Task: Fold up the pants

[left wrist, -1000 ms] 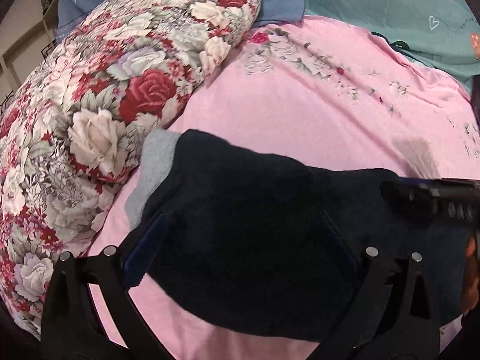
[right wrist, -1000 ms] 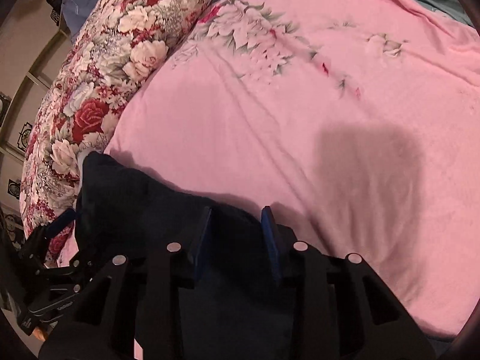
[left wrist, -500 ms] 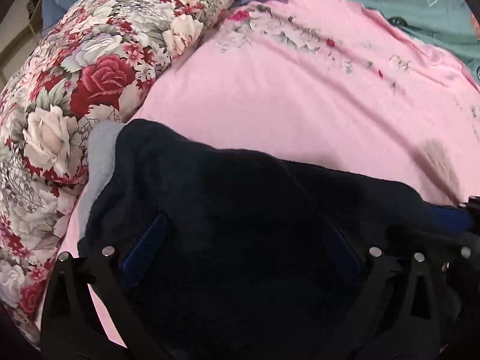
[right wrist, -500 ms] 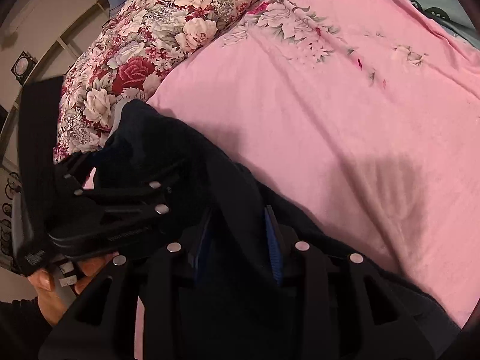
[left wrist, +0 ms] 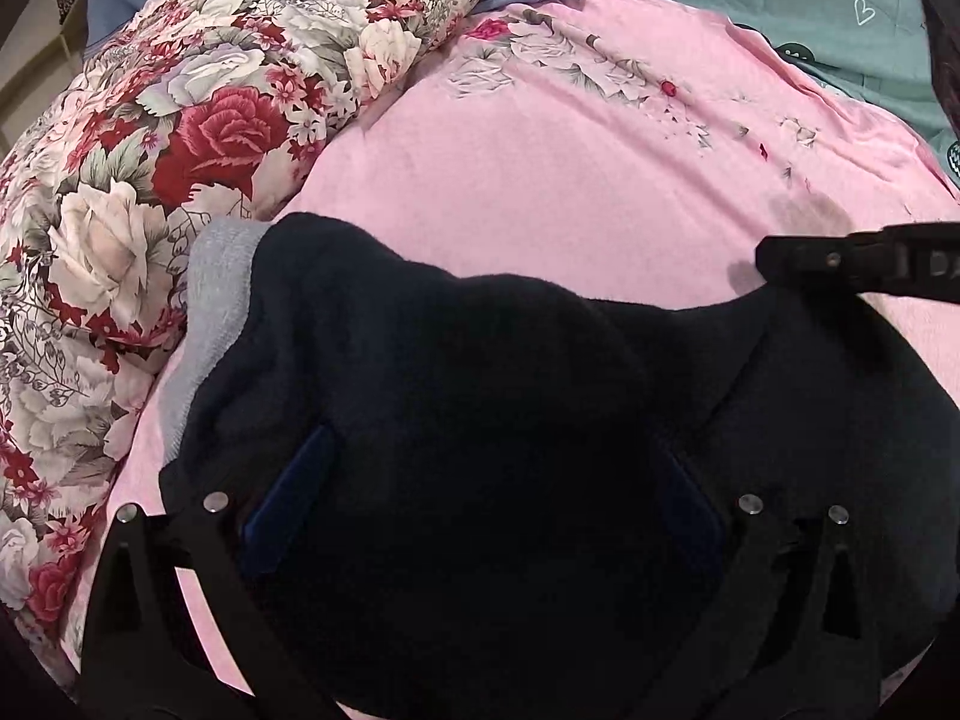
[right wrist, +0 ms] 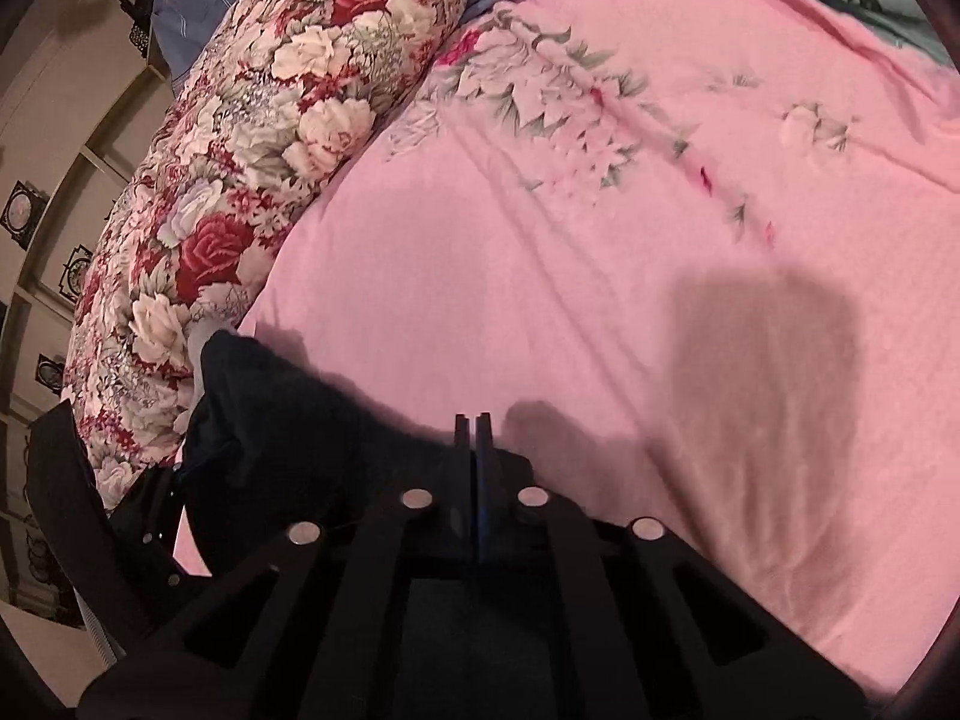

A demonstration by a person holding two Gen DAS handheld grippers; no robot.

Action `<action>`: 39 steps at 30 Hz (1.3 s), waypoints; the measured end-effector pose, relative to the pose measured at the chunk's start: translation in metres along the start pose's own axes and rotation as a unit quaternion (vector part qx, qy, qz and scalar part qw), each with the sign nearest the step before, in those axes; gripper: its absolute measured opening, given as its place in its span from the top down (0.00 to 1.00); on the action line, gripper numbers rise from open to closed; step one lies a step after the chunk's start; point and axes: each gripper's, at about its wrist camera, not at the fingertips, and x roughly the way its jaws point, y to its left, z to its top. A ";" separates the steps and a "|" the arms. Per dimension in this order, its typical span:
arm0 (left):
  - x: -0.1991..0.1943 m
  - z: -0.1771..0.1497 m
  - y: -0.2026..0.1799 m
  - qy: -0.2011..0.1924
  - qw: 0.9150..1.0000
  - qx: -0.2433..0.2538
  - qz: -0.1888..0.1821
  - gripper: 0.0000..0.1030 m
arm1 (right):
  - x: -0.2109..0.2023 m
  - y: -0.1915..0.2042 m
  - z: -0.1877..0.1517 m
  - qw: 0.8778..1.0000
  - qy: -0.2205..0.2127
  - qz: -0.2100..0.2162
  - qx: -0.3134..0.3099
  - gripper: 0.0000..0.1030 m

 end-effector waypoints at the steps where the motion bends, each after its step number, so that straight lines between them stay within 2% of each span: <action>1: 0.001 0.000 0.000 0.001 1.000 0.000 0.000 0.02 | 0.004 0.000 0.002 1.000 0.001 -0.008 -0.006 0.99; 3: 0.001 0.000 0.001 0.002 1.000 -0.001 -0.004 0.02 | 0.017 0.001 0.002 0.998 0.013 -0.052 -0.030 0.99; 5: 0.002 0.000 0.002 0.000 1.000 -0.001 -0.008 0.02 | 0.015 -0.001 0.002 0.990 -0.006 -0.127 -0.061 0.98; 6: 0.002 -0.001 0.002 -0.001 1.000 -0.002 -0.009 0.02 | 0.009 -0.008 0.003 0.991 -0.012 -0.125 -0.051 0.97; 8: 0.002 0.000 0.002 -0.001 1.000 -0.004 -0.008 0.02 | -0.005 -0.029 0.004 0.997 -0.009 -0.072 -0.004 0.92; 9: 0.003 0.000 0.002 -0.001 1.000 -0.005 -0.007 0.02 | -0.011 -0.037 0.002 0.998 -0.009 -0.068 0.007 0.92; 11: 0.003 0.000 0.002 -0.001 1.000 -0.007 -0.008 0.02 | -0.016 -0.032 -0.004 0.997 -0.003 -0.082 -0.015 0.89; 14: 0.002 -0.001 0.003 -0.001 1.000 -0.008 -0.009 0.02 | -0.015 -0.007 -0.019 0.996 0.010 -0.062 -0.057 0.89; 16: 0.005 -0.001 0.003 0.005 1.000 -0.008 -0.012 0.02 | -0.004 0.006 -0.025 0.988 0.017 -0.122 -0.096 0.89; 17: 0.006 -0.001 0.005 0.005 1.000 -0.011 -0.016 0.02 | 0.006 0.003 -0.028 0.983 0.026 -0.149 -0.102 0.91; 18: 0.005 0.000 0.006 0.003 1.000 -0.012 -0.018 0.02 | 0.007 0.001 -0.027 0.982 0.024 -0.154 -0.108 0.91; 20: 0.003 0.000 0.005 0.001 1.000 -0.009 -0.017 0.02 | -0.001 -0.007 -0.022 0.970 0.008 -0.222 -0.098 0.92; 21: 0.002 -0.001 0.006 0.001 1.000 -0.010 -0.018 0.02 | -0.012 -0.012 -0.021 0.972 -0.013 -0.219 -0.080 0.90; 22: -0.001 -0.001 0.006 -0.001 1.000 -0.011 -0.019 0.02 | -0.023 -0.016 -0.022 0.983 -0.022 -0.174 -0.059 0.90; 23: -0.003 0.000 0.006 -0.003 1.000 -0.012 -0.020 0.02 | -0.029 -0.017 -0.025 0.993 -0.021 -0.109 -0.041 0.90; 24: -0.006 0.002 0.007 -0.003 1.000 -0.016 -0.025 0.02 | -0.030 -0.013 -0.030 0.996 -0.015 -0.073 -0.043 0.90; 25: -0.008 0.004 0.009 -0.002 0.999 -0.024 -0.032 0.02 | -0.025 -0.004 -0.037 0.996 -0.002 -0.060 -0.061 0.87; 28: -0.012 0.014 0.020 -0.002 0.997 -0.053 -0.053 0.02 | -0.007 -0.002 -0.047 0.994 0.017 -0.075 -0.081 0.82; 29: -0.008 0.019 0.025 0.001 0.997 -0.059 -0.045 0.02 | -0.007 -0.010 -0.044 0.992 0.005 -0.102 -0.075 0.67; 30: -0.004 0.022 0.029 0.005 0.997 -0.064 -0.034 0.02 | -0.011 -0.021 -0.041 0.986 -0.018 -0.153 -0.058 0.57; 31: -0.001 0.025 0.033 0.011 0.997 -0.071 -0.023 0.02 | -0.018 -0.029 -0.037 0.971 -0.042 -0.231 -0.045 0.57; 32: -0.001 0.028 0.037 0.012 0.997 -0.078 -0.023 0.02 | -0.026 -0.035 -0.035 0.963 -0.057 -0.261 -0.031 0.57; 33: -0.004 0.030 0.040 0.009 0.996 -0.088 -0.034 0.02 | -0.036 -0.039 -0.036 0.973 -0.067 -0.222 -0.015 0.57; 34: -0.006 0.031 0.042 0.006 0.995 -0.094 -0.036 0.02 | -0.047 -0.042 -0.040 0.990 -0.070 -0.126 0.003 0.57; 35: -0.010 0.033 0.041 0.000 0.995 -0.100 -0.031 0.02 | -0.051 -0.037 -0.046 0.995 -0.066 -0.075 0.002 0.57; 36: -0.012 0.034 0.039 -0.004 0.995 -0.100 -0.027 0.02 | -0.053 -0.030 -0.051 0.996 -0.061 -0.057 -0.009 0.57; 39: -0.007 0.037 0.024 0.002 0.997 -0.074 -0.023 0.02 | -0.033 -0.017 -0.069 0.996 -0.013 -0.069 -0.051 0.57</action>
